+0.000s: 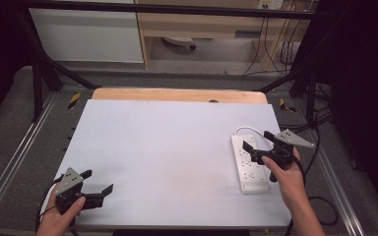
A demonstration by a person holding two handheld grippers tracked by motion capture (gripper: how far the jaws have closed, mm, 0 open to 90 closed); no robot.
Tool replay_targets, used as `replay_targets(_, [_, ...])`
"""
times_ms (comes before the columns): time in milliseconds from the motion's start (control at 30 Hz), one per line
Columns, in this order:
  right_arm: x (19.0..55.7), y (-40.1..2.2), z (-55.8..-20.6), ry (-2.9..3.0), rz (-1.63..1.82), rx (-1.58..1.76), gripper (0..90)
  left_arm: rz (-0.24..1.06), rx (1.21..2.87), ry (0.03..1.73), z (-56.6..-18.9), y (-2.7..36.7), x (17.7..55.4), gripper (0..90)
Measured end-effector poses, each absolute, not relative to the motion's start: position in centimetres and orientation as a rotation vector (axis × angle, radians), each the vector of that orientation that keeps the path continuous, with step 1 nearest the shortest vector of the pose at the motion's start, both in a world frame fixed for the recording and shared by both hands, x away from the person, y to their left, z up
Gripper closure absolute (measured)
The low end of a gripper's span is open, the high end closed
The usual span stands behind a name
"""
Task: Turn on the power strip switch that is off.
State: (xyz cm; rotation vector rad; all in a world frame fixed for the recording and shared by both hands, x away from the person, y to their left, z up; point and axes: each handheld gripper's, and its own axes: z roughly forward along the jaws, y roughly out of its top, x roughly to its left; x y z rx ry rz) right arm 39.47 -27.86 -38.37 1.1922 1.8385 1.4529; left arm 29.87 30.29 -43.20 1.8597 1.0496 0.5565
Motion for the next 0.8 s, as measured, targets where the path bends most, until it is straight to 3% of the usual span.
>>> replay_targets(267, [37.3, -29.0, -38.9, 1.82, 1.431, 1.173, 2.3, 0.557, 1.86, 1.047, -43.2, 30.3, 29.9, 5.8])
replay_targets(633, [32.3, -31.6, -42.2, 1.86, 1.388, 1.111, 3.8, 0.558, 1.861, 1.047, -43.1, 30.3, 29.8, 5.8])
replay_targets(800, [32.0, -32.3, -43.7, 1.907, 1.347, 1.172, 4.4, 0.558, 1.859, 1.044, -43.1, 30.2, 29.8, 5.8])
